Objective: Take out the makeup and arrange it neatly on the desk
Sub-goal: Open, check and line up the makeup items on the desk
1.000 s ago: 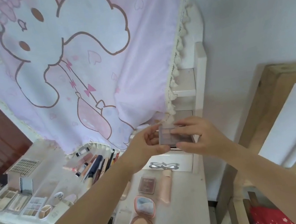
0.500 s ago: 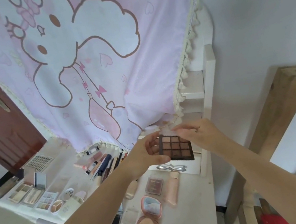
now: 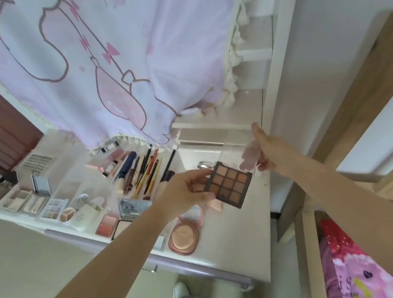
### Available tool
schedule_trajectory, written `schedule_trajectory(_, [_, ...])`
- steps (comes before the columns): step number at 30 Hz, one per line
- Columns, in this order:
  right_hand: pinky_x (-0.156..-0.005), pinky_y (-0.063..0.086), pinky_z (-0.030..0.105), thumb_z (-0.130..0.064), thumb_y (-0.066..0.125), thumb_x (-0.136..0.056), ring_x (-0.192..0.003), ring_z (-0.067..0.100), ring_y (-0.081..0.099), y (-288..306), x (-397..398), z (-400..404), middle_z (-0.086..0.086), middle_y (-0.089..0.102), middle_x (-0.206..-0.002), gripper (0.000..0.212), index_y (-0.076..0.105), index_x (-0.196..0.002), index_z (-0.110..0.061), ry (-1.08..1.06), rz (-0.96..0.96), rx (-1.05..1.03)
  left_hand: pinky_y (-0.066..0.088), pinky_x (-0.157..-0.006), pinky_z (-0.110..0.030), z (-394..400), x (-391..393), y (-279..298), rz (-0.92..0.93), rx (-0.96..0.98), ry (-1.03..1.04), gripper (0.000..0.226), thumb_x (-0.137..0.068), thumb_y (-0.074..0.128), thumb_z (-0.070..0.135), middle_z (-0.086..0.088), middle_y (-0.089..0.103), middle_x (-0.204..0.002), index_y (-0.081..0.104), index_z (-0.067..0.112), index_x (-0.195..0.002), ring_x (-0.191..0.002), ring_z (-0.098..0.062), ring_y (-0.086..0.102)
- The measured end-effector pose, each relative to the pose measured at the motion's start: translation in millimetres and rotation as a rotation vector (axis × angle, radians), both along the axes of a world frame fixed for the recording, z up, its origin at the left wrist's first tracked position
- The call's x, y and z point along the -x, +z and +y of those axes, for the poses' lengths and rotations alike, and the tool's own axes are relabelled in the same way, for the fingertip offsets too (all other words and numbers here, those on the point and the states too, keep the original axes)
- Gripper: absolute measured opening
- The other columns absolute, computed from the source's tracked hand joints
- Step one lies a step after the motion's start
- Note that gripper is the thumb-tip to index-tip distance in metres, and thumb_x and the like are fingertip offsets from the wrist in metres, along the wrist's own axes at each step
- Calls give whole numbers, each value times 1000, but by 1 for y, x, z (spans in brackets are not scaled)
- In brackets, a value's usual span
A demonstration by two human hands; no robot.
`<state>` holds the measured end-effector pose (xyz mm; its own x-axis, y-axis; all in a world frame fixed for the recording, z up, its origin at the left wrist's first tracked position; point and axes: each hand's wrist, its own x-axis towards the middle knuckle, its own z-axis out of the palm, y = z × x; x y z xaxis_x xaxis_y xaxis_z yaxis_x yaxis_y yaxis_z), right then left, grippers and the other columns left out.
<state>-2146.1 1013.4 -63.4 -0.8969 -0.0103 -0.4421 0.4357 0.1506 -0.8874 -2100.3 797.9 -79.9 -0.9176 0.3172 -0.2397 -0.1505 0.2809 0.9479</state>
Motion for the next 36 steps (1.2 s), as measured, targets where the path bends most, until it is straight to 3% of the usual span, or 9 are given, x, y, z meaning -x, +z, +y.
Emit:
schedule_trajectory(4, [-36, 36, 15, -60, 21, -90, -35, 3, 50, -61, -16, -1, 4, 70, -54, 69, 62, -72, -7, 127, -125, -93, 49, -68, -7, 1, -26, -47, -19, 200, -80, 49, -73, 68, -6, 10, 63, -81, 57, 25, -109, -67, 10, 61])
schedule_trajectory(7, [-38, 39, 16, -57, 33, -89, -40, 6, 50, -98, -29, -5, 2, 70, -59, 55, 60, -76, -12, 144, -173, -116, 46, -70, -5, 4, -48, -81, -19, 336, -67, 48, -73, 70, 0, 9, 59, -77, 58, 13, -117, -68, -2, 58])
schedule_trajectory(11, [-41, 45, 14, -26, 50, -91, -49, 8, 52, -131, -47, -11, 3, 65, -73, 22, 53, -74, -14, 153, -139, -129, 49, -72, -18, 7, -72, -111, -101, 376, -9, 51, -75, 67, -1, -3, 59, -87, 54, 9, -123, -74, -15, 57])
schedule_trajectory(15, [-42, 43, 8, -7, 44, -92, -38, -4, 51, -148, -56, -18, 4, 61, -74, 17, 54, -79, -8, 207, -79, -220, 44, -64, -8, 7, -82, -129, -70, 446, 3, 44, -77, 65, 3, -6, 60, -89, 57, 10, -120, -74, -15, 55])
schedule_trajectory(19, [-42, 43, 9, -6, 44, -91, -36, -4, 50, -151, -54, -26, 9, 62, -77, 19, 55, -75, -10, 195, -64, -193, 42, -72, -16, 5, -85, -137, -47, 523, 6, 42, -81, 62, 8, -1, 59, -94, 54, 10, -122, -77, -11, 53])
schedule_trajectory(24, [-45, 43, 14, -9, 45, -91, -48, 10, 51, -154, -50, -34, 15, 61, -77, 23, 54, -70, -15, 235, -71, -235, 44, -80, -26, 1, -87, -143, -16, 697, -43, 30, -85, 57, 16, -7, 62, -105, 54, 12, -115, -93, -21, 57])
schedule_trajectory(29, [-42, 43, 12, -9, 46, -90, -38, 4, 51, -157, -49, -30, 10, 58, -61, 26, 55, -66, -15, 198, -103, -222, 43, -89, -29, 5, -88, -148, -6, 889, -132, 33, -92, 49, 28, -6, 56, -116, 47, 13, -122, -106, -23, 54])
schedule_trajectory(34, [-50, 43, 19, -12, 45, -91, -49, 14, 51, -153, -47, -33, 13, 59, -68, 19, 57, -78, -4, 245, -150, -217, 45, -88, -29, 1, -87, -148, 33, 949, -144, 32, -93, 46, 29, -3, 55, -119, 47, 14, -121, -106, -21, 55])
schedule_trajectory(36, [-54, 39, 22, -19, 47, -91, -59, 17, 51, -148, -44, -34, 11, 57, -72, 22, 58, -79, -5, 310, -118, -322, 45, -86, -29, -2, -88, -146, 59, 954, -143, 31, -93, 46, 29, -3, 55, -119, 47, 14, -120, -105, -21, 56])
